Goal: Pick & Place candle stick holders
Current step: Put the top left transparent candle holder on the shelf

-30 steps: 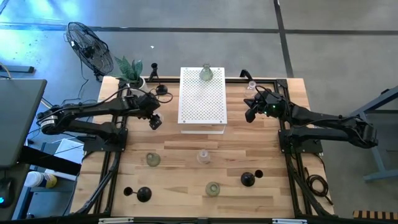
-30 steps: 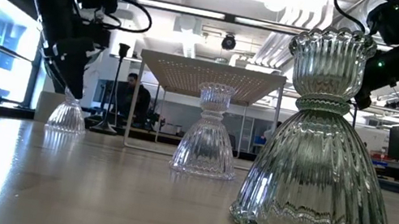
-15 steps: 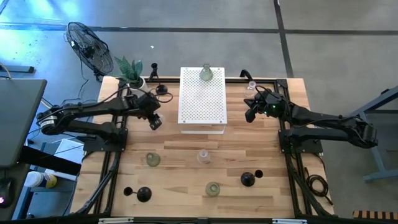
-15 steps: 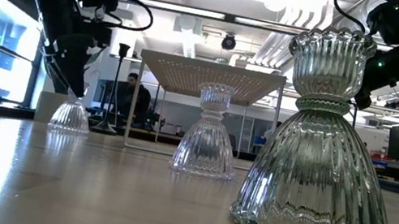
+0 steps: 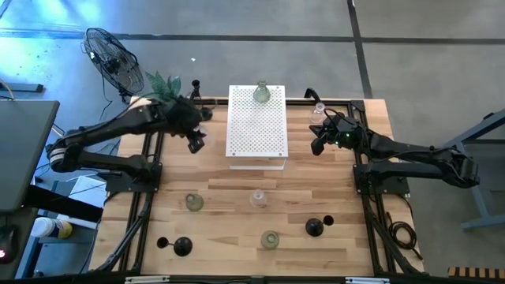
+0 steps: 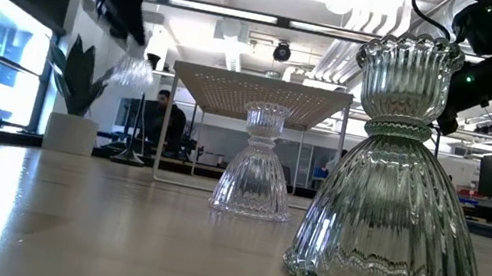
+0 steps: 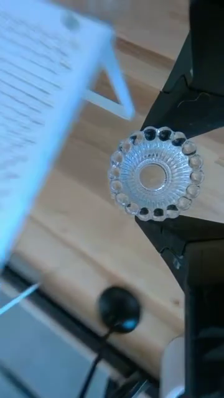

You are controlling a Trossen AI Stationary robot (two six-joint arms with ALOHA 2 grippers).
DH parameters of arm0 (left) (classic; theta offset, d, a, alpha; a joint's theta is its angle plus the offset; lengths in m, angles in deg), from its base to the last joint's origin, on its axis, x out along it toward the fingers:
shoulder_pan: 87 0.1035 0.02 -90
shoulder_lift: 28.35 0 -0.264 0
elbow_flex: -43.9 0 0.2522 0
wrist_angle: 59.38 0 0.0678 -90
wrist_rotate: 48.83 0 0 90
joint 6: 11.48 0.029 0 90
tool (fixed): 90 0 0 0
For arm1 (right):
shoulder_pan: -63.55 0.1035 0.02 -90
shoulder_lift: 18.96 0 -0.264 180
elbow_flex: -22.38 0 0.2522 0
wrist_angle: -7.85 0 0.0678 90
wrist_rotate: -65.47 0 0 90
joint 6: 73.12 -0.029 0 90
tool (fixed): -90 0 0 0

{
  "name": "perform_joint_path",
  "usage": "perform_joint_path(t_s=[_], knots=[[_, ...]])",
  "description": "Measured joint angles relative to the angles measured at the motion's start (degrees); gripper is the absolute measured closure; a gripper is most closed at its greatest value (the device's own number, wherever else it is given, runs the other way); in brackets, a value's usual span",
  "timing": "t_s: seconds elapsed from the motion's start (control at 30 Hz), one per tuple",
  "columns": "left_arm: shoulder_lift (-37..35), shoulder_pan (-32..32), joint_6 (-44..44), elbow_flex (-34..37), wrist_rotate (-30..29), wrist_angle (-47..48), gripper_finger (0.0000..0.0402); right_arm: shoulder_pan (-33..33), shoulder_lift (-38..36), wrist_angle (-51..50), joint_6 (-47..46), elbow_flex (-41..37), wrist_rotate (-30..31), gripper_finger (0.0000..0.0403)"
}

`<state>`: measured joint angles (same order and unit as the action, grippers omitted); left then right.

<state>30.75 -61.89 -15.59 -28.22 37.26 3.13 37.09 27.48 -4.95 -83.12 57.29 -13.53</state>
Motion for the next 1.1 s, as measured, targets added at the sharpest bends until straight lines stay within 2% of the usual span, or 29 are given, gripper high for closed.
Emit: perform_joint_path(t_s=[0.13,0.27,0.47,0.67,0.8,1.1], knots=[[0.3,0.0,0.0,-6.9,-2.1,-0.7,0.0235,0.0,0.0,0.0,0.0,0.0,0.0,0.0402],[3.6,0.0,1.2,-13.6,-3.2,-3.2,0.0239,0.0,0.0,0.0,0.0,0.0,0.0,0.0401],[15.4,0.8,5.7,-24.8,-3.9,-3.8,0.0238,0.0,0.0,0.2,-0.1,0.0,0.0,0.0401],[27.4,5.5,8.3,-34.1,-0.8,-3.5,0.0238,0.0,0.0,0.2,-0.4,0.0,-0.9,0.0402],[32.5,9.4,8.6,-37.5,2.1,-3.6,0.0238,0.0,0.0,0.2,-0.4,0.0,-1.1,0.0401],[37.1,14.1,8.4,-37.9,6.0,-5.3,0.0238,0.0,0.0,0.2,-0.1,0.0,-1.8,0.0401]])
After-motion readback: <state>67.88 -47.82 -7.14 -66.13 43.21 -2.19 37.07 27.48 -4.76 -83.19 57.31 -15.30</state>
